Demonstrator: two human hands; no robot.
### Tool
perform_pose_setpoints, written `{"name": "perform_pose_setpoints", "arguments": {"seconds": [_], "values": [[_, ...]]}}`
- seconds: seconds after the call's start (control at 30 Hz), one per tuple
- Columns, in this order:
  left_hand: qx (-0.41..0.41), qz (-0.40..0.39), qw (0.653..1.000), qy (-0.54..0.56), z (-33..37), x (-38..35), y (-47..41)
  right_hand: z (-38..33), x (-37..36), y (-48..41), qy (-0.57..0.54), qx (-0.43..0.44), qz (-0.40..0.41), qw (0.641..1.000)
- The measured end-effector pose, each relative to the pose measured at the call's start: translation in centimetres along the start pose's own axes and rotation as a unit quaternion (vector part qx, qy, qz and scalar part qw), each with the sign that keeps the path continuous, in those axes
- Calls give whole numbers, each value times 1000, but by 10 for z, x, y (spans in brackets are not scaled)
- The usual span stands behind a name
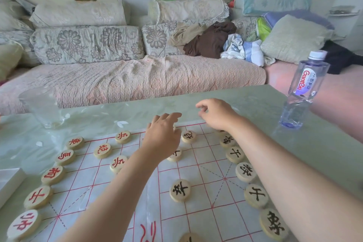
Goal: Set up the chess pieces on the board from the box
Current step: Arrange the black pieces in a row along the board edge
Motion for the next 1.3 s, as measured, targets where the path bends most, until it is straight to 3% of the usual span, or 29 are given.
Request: {"name": "perform_pose_setpoints", "arguments": {"seconds": [0.13,0.27,0.4,0.9,1.3], "values": [[-13,-63,997,43,37,-18,-28,42,25,4,-1,-49,8,999],[-1,-137,991,8,59,-49,-51,65,30,9,-2,-101,-2,995],[-9,-185,983,-10,73,-71,-67,64,18,5,0,-100,-16,995],[-1,-143,989,42,70,-83,-84,90,7,-11,-146,-98,-30,984],[5,-142,989,37,74,-86,-80,97,13,-8,-162,-88,0,983]]}}
Point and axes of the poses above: each hand's wrist, its own y-axis away from the middle knuckle, its own x-axis out of the back of the hand, z = x × y, the point moved 9 cm from there along -y, towards the middle knuckle, and after that the axes turned 12 degrees about -y, right-handed, at the moved point
